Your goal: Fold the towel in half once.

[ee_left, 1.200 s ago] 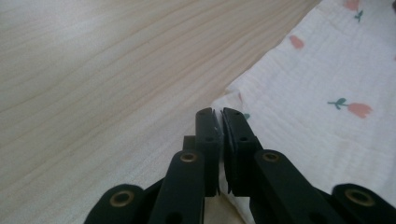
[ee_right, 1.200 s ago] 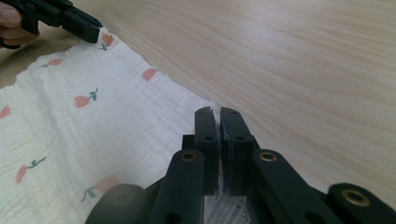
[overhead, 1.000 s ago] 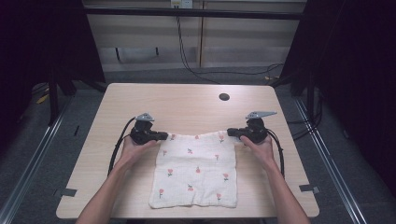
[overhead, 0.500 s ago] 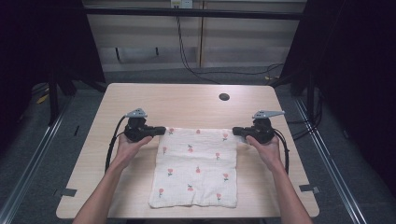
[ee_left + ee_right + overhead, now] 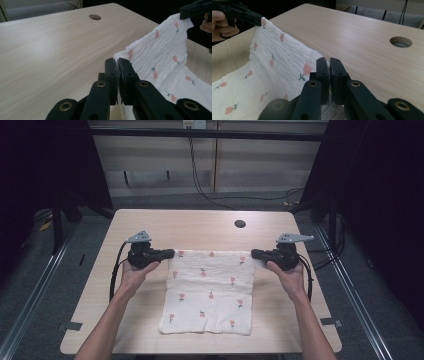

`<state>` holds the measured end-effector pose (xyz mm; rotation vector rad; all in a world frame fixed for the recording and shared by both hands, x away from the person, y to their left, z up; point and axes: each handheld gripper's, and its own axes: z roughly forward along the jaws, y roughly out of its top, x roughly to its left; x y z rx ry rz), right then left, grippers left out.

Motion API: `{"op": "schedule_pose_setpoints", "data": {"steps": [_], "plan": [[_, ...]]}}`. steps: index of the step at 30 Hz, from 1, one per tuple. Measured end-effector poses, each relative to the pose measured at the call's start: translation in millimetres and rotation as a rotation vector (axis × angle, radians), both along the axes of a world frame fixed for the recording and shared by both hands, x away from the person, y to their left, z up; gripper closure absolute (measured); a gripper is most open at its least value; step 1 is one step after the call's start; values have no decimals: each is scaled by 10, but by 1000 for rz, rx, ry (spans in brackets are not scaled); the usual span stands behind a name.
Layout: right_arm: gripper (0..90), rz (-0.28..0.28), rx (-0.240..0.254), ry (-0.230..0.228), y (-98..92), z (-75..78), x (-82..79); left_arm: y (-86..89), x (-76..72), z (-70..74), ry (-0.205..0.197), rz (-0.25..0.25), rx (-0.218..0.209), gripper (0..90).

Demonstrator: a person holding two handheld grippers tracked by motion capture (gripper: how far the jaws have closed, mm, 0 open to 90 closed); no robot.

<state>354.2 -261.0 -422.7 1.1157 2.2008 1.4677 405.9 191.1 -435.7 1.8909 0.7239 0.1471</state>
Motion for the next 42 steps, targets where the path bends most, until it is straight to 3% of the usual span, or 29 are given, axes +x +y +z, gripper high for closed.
{"op": "schedule_pose_setpoints", "data": {"steps": [2,5,8,13,16,18,21,26,32,36,40,42], "plan": [[866,-2,21,-13,-2,29,-12,13,-3,44,-12,7,-13,865],[866,-8,6,-17,16,25,-16,26,-13,75,-21,8,-18,865],[866,-9,24,-31,-12,56,-23,40,-17,86,-23,7,-25,865],[866,16,3,-10,22,27,-37,-4,-45,30,0,-3,-9,864],[866,21,11,-3,29,27,-58,-7,-90,58,-9,-8,4,864],[866,29,21,-4,39,48,-90,33,-104,103,-6,-8,-16,864],[866,41,47,-3,56,42,-122,46,-155,123,-20,-25,40,864],[865,71,29,15,136,-17,-158,137,-232,93,-20,-22,38,864],[865,105,0,28,201,-10,-245,158,-405,31,-34,-45,87,863],[864,126,-6,41,216,-49,-302,139,-516,-9,-27,-74,75,864],[865,145,-18,55,224,-120,-406,107,-604,-71,-22,-88,119,863],[865,158,-22,66,237,-150,-475,128,-652,-88,-15,-90,120,863]]}}
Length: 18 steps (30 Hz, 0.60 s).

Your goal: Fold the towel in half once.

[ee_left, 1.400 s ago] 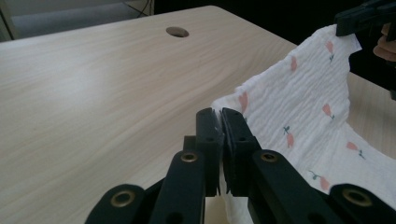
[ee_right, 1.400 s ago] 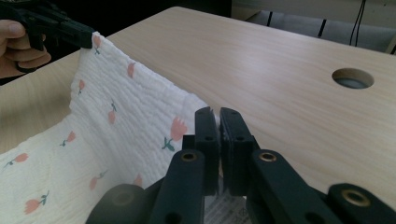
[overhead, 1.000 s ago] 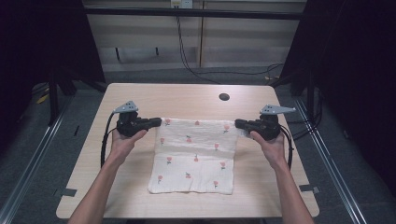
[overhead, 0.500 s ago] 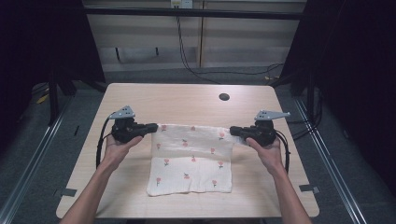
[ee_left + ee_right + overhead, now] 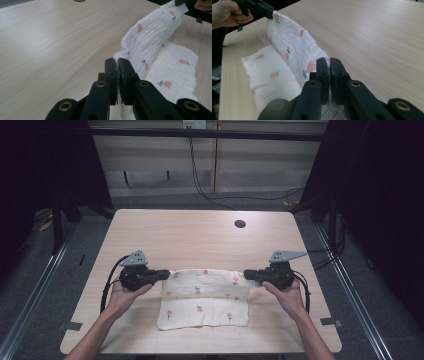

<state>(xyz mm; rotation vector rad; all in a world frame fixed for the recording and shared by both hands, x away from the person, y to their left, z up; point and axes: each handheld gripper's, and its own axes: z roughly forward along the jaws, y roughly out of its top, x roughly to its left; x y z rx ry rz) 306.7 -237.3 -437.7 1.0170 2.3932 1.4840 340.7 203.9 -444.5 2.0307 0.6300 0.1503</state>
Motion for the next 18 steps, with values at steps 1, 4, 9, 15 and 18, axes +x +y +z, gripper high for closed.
{"op": "schedule_pose_setpoints", "data": {"steps": [1,4,9,15,18], "plan": [[864,7,-13,1,7,-8,-26,25,-39,-22,8,-5,-9,860],[863,29,-22,5,23,-42,-119,40,-124,-85,26,-19,25,858],[863,61,-50,18,71,-67,-226,56,-247,-162,46,-55,45,856],[861,84,-91,46,109,-189,-374,49,-381,-251,44,-95,103,852],[859,93,-97,46,120,-204,-409,35,-428,-258,42,-107,103,850]]}}
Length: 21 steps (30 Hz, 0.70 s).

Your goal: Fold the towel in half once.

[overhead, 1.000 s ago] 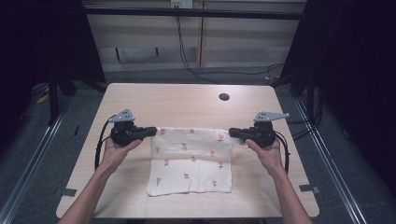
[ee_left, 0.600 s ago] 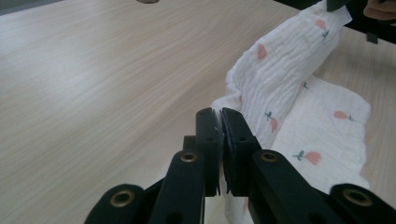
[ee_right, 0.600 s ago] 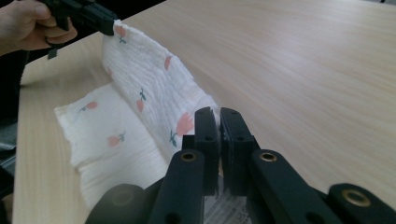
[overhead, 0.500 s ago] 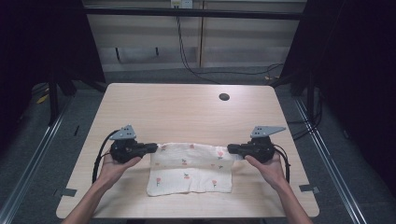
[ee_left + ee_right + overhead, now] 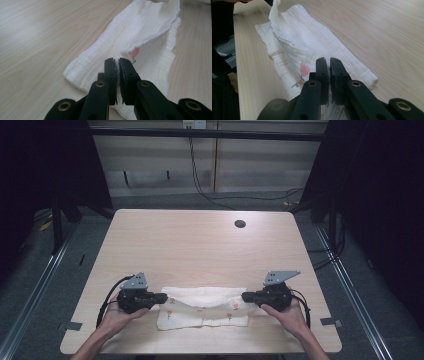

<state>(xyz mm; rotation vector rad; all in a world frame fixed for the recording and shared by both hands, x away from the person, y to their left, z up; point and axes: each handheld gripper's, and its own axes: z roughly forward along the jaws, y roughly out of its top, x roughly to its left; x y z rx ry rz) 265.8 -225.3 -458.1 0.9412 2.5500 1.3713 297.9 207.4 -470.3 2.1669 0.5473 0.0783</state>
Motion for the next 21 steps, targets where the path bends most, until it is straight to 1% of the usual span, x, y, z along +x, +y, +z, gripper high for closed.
{"op": "schedule_pose_setpoints", "data": {"steps": [2,3,5,7,8,11,12,14,15,16,17,18,19,20,21], "plan": [[858,-1,-4,2,2,-13,-28,-5,-58,-11,-2,-16,13,846],[857,8,-12,9,9,-34,-54,-6,-88,-25,-4,-19,14,844],[854,11,-30,17,18,-72,-101,13,-118,-39,-2,-29,19,838],[850,22,-45,23,25,-115,-153,24,-139,-43,6,-36,15,835],[849,22,-49,28,28,-122,-174,29,-148,-41,5,-39,21,835],[834,31,-55,32,33,-145,-259,37,-181,-35,7,-49,18,821],[829,33,-55,37,33,-153,-278,38,-196,-42,12,-47,9,813],[811,37,-65,48,33,-183,-324,52,-236,-47,17,-64,25,801],[810,39,-69,60,31,-200,-344,58,-253,-57,27,-66,27,789],[805,39,-80,57,32,-213,-358,63,-265,-63,39,-69,37,768],[802,37,-84,61,30,-217,-366,71,-281,-61,35,-69,37,763],[798,35,-76,64,26,-216,-372,79,-289,-50,40,-65,21,759],[792,35,-71,61,24,-212,-376,97,-290,-28,33,-67,23,752],[780,36,-64,60,23,-205,-380,112,-303,-14,35,-62,6,747],[769,34,-62,61,22,-197,-386,138,-307,-1,36,-63,0,739]]}}
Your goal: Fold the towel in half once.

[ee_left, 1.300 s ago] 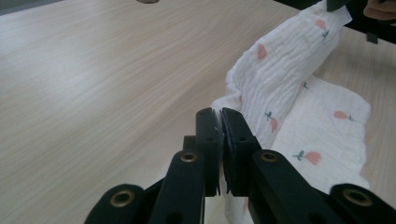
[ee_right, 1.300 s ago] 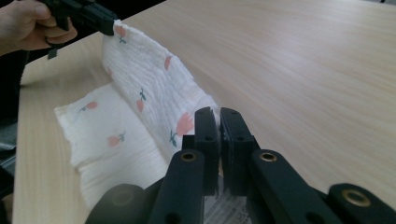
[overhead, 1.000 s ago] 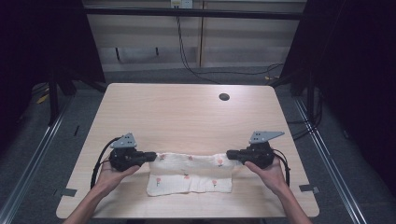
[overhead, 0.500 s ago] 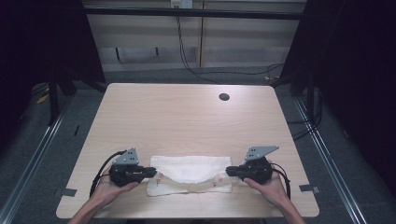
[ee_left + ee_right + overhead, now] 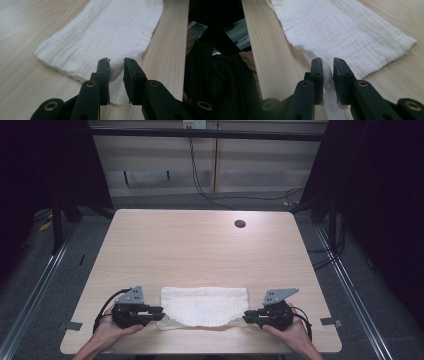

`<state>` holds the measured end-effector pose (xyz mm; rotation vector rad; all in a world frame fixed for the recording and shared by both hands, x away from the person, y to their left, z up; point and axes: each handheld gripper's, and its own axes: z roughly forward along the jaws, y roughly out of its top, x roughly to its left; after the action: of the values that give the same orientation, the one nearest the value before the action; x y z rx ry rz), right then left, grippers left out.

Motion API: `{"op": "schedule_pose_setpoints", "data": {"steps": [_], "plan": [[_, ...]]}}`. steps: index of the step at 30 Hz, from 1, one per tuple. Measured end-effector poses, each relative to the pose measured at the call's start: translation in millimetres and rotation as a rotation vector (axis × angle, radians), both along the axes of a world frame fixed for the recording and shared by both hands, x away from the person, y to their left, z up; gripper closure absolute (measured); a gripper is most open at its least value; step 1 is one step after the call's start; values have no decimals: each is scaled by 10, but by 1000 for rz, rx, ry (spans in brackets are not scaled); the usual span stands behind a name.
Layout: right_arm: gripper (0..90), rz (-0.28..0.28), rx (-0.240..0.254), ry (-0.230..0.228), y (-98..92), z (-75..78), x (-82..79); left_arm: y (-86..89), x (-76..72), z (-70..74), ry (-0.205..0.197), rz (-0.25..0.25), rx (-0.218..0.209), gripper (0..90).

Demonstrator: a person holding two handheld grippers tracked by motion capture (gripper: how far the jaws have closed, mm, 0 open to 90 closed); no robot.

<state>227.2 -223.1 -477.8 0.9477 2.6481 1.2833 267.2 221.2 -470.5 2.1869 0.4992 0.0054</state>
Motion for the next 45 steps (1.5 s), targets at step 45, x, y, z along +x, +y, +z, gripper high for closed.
{"op": "schedule_pose_setpoints", "data": {"steps": [45], "plan": [[700,-151,-44,-14,-83,-94,273,-80,237,-95,84,106,6,706]]}}
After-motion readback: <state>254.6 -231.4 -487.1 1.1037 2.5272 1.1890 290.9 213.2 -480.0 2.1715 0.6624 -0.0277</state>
